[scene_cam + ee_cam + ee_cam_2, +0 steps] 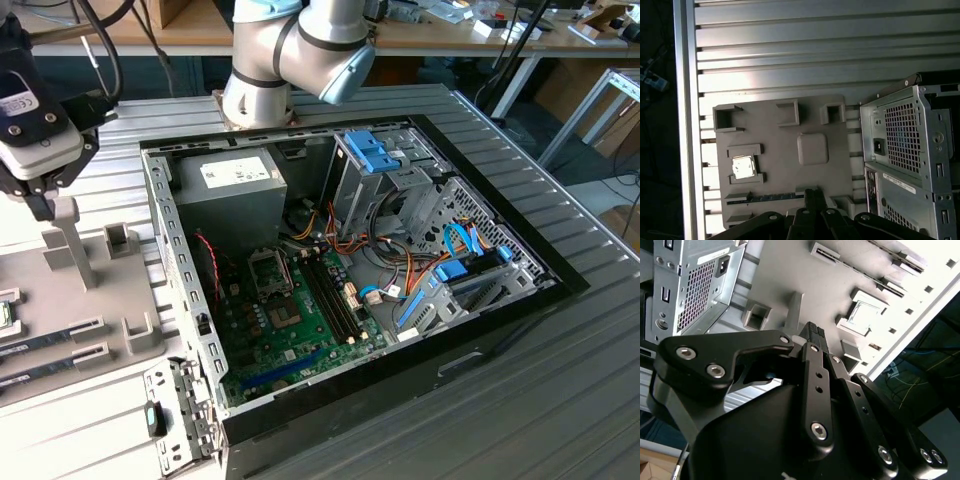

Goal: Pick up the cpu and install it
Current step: 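Reach for the cpu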

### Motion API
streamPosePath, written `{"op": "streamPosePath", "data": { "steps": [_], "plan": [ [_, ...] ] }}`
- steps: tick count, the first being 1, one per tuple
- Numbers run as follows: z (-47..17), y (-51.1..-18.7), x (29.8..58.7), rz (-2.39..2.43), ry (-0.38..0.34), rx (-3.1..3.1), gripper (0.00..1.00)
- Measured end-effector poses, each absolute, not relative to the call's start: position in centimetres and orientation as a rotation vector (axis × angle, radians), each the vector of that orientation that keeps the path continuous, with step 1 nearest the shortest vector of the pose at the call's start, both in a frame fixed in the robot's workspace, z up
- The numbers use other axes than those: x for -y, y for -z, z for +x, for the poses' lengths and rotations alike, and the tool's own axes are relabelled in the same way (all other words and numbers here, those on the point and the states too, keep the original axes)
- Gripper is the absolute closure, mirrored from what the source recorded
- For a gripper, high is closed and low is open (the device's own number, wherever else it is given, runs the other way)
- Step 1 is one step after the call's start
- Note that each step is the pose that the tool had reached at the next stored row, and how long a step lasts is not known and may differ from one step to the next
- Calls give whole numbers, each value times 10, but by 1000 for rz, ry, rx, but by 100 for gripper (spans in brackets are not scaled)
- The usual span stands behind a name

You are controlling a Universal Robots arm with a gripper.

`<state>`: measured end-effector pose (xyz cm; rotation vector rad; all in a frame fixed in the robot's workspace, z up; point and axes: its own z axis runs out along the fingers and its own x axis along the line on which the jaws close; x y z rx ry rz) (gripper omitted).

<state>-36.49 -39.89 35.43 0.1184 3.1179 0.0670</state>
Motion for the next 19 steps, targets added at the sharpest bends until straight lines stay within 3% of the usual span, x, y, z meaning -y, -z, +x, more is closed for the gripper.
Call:
{"op": "streamPosePath", "data": {
  "steps": [19],
  "plan": [
    [-378,-352,399,118,-67,-3118,89]
  ]
}}
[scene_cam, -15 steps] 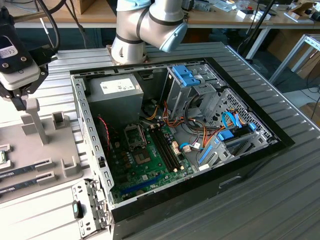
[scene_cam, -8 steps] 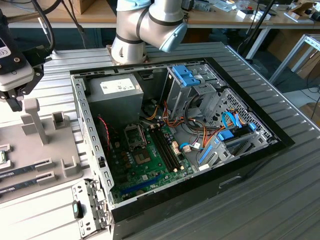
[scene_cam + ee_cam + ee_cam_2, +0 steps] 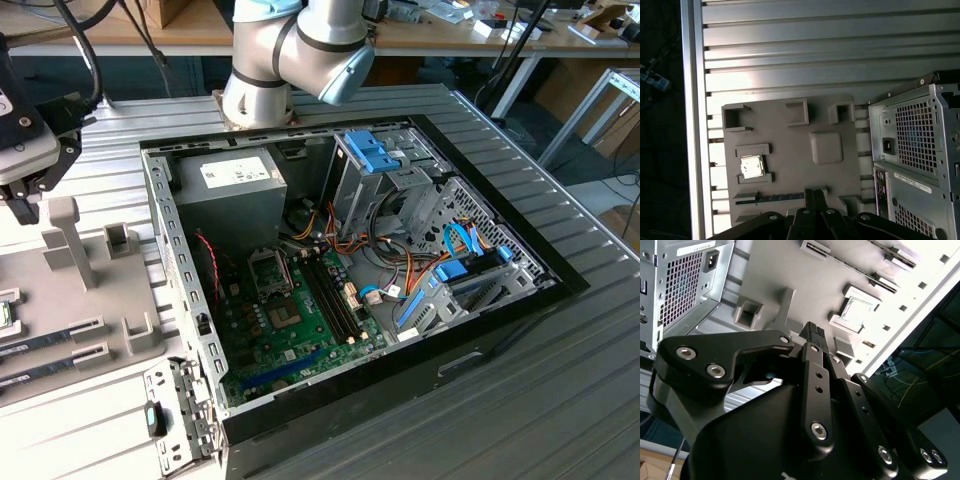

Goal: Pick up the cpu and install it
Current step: 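Reach for the cpu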

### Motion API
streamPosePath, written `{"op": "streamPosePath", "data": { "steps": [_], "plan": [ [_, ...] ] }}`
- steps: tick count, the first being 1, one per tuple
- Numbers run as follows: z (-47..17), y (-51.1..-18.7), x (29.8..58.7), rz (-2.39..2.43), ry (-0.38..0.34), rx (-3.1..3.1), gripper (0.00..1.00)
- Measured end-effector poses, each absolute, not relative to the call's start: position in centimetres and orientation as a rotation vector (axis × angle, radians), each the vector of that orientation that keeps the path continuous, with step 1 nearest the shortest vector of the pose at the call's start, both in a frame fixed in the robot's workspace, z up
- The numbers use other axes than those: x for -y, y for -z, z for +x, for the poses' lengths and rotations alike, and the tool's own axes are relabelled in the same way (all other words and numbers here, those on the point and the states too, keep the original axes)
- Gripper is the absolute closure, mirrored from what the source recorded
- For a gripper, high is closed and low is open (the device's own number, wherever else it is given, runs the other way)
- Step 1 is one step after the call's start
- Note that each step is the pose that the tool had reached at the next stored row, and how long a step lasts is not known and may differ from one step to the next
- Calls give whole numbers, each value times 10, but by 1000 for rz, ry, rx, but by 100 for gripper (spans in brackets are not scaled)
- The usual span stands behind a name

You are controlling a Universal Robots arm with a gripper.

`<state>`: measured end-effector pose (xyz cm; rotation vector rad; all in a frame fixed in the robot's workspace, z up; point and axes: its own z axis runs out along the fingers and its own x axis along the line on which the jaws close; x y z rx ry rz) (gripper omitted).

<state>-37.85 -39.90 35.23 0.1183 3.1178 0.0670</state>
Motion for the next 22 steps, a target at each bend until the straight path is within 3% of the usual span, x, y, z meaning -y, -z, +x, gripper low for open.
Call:
{"op": "streamPosePath", "data": {
  "steps": [22],
  "plan": [
    [-392,-347,399,118,-67,-3118,89]
  ]
}}
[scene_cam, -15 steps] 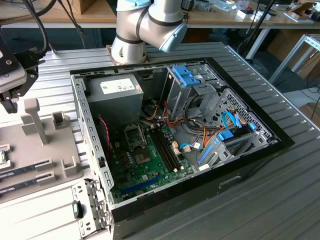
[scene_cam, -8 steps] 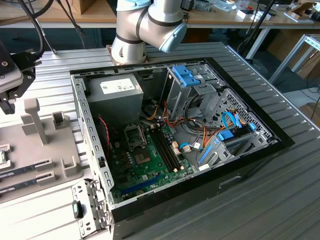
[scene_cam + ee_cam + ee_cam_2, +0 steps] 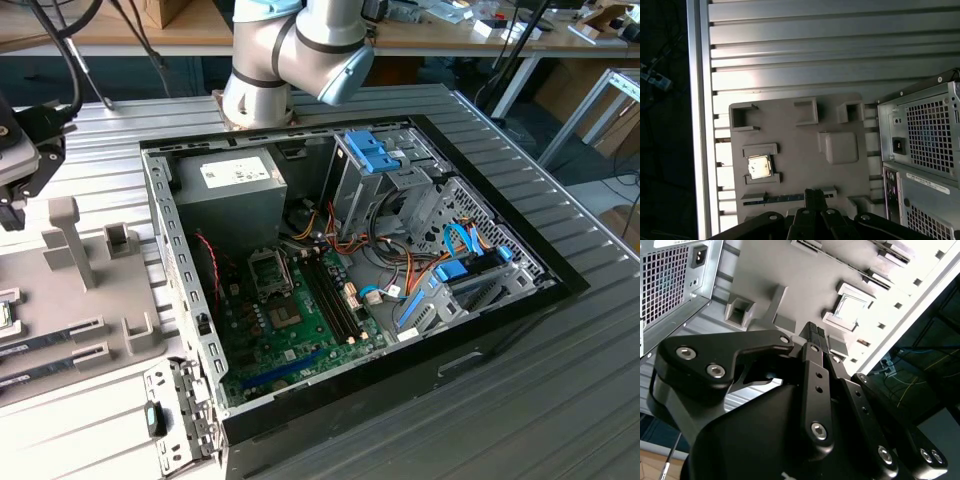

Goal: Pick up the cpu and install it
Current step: 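Reach for the cpu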

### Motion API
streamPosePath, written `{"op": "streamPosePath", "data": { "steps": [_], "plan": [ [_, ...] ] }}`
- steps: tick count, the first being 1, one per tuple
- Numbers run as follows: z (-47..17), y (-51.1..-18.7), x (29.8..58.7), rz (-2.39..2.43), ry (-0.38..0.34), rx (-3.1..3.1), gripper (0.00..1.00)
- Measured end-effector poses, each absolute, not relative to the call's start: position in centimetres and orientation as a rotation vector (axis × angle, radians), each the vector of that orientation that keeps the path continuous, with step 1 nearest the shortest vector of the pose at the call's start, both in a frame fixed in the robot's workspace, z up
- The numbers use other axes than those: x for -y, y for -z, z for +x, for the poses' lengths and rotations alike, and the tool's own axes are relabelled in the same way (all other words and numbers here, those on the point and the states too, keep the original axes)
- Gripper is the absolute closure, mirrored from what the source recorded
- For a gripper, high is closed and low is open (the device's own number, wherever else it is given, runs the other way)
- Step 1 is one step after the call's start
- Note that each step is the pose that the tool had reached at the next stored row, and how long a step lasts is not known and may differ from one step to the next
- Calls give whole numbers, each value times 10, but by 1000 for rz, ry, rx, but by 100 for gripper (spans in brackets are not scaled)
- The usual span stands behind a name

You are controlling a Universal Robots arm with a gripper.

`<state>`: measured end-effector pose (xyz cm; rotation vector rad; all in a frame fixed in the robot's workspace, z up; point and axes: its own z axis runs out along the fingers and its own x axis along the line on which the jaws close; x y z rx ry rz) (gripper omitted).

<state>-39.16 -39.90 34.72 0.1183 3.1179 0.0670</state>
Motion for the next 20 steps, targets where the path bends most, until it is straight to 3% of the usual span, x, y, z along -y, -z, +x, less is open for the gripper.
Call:
{"op": "streamPosePath", "data": {
  "steps": [20],
  "plan": [
    [-402,-337,399,118,-67,-3118,89]
  ]
}}
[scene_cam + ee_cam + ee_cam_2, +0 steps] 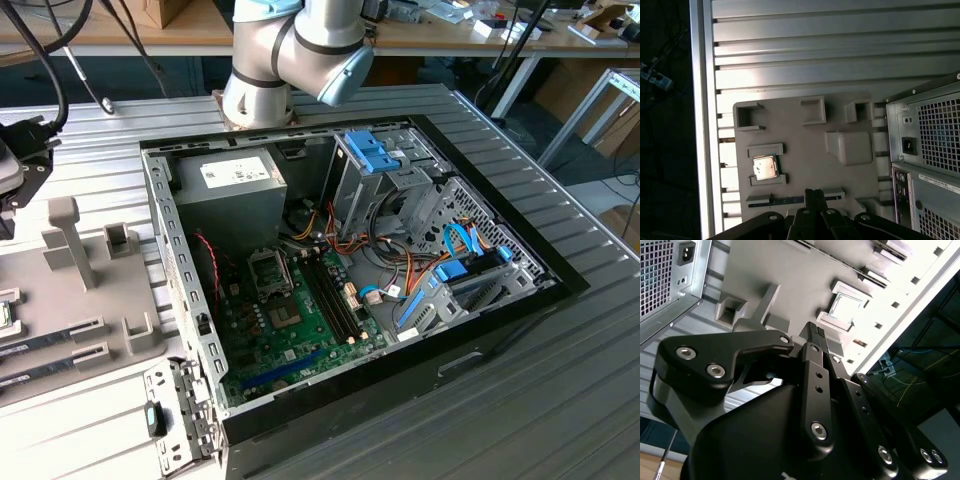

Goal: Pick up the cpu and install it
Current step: 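Reach for the cpu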

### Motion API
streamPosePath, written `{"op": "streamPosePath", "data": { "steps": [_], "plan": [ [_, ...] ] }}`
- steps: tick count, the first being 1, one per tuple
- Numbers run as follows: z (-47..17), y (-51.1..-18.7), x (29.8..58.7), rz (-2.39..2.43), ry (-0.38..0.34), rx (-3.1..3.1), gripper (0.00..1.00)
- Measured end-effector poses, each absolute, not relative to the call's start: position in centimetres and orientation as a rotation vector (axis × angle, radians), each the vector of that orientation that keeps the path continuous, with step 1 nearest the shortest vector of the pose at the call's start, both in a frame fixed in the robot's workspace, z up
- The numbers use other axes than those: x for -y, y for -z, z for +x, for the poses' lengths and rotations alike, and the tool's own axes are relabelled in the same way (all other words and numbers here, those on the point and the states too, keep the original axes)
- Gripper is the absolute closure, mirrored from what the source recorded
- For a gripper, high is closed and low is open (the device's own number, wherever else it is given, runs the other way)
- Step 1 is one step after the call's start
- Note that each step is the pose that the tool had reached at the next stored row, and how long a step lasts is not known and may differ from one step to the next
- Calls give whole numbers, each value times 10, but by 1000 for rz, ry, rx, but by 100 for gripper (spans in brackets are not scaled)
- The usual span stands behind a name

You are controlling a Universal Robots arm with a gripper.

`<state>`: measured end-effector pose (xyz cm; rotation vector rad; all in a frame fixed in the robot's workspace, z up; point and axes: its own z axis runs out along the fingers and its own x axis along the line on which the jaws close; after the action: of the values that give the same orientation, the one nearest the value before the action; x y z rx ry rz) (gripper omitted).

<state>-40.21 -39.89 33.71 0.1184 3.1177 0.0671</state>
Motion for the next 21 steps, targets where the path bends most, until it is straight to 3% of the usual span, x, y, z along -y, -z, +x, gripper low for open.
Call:
{"op": "streamPosePath", "data": {
  "steps": [21],
  "plan": [
    [-417,-327,399,118,-67,-3118,89]
  ]
}}
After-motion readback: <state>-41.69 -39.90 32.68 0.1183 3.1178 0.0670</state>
